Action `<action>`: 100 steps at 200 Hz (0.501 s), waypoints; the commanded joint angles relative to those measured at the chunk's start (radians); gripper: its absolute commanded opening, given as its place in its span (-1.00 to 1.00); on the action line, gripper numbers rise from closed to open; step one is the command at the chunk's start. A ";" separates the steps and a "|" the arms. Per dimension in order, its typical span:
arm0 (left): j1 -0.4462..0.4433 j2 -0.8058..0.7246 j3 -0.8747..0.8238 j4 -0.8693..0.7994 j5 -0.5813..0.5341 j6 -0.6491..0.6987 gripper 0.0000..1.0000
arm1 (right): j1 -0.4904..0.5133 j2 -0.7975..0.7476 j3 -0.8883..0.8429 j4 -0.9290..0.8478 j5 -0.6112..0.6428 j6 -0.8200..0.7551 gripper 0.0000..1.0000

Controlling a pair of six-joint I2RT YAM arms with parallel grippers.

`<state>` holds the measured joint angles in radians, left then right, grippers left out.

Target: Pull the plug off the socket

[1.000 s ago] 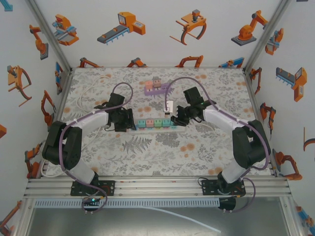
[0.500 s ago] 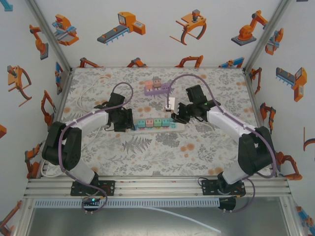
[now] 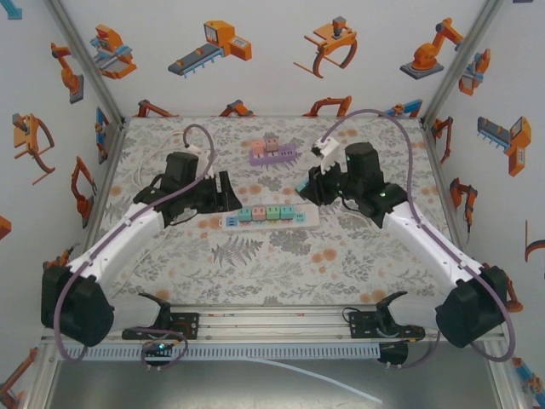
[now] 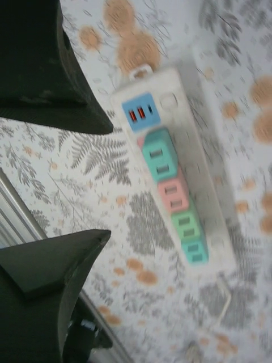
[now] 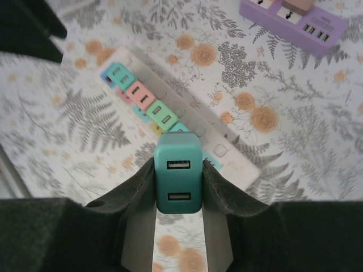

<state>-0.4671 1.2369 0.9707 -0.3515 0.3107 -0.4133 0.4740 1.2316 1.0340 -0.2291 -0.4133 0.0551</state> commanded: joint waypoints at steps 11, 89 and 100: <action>-0.080 -0.106 -0.010 0.071 0.154 0.069 0.45 | -0.031 -0.065 -0.034 -0.032 0.089 0.477 -0.73; -0.336 -0.237 -0.045 0.104 0.131 0.158 0.94 | -0.126 -0.183 -0.281 -0.061 0.056 0.764 -0.72; -0.351 -0.243 -0.058 0.118 0.131 0.155 0.94 | -0.125 -0.184 -0.330 -0.024 0.049 0.775 -0.72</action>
<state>-0.7876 1.0138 0.9436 -0.2756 0.4362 -0.2924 0.3508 1.0683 0.7883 -0.2790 -0.3721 0.7368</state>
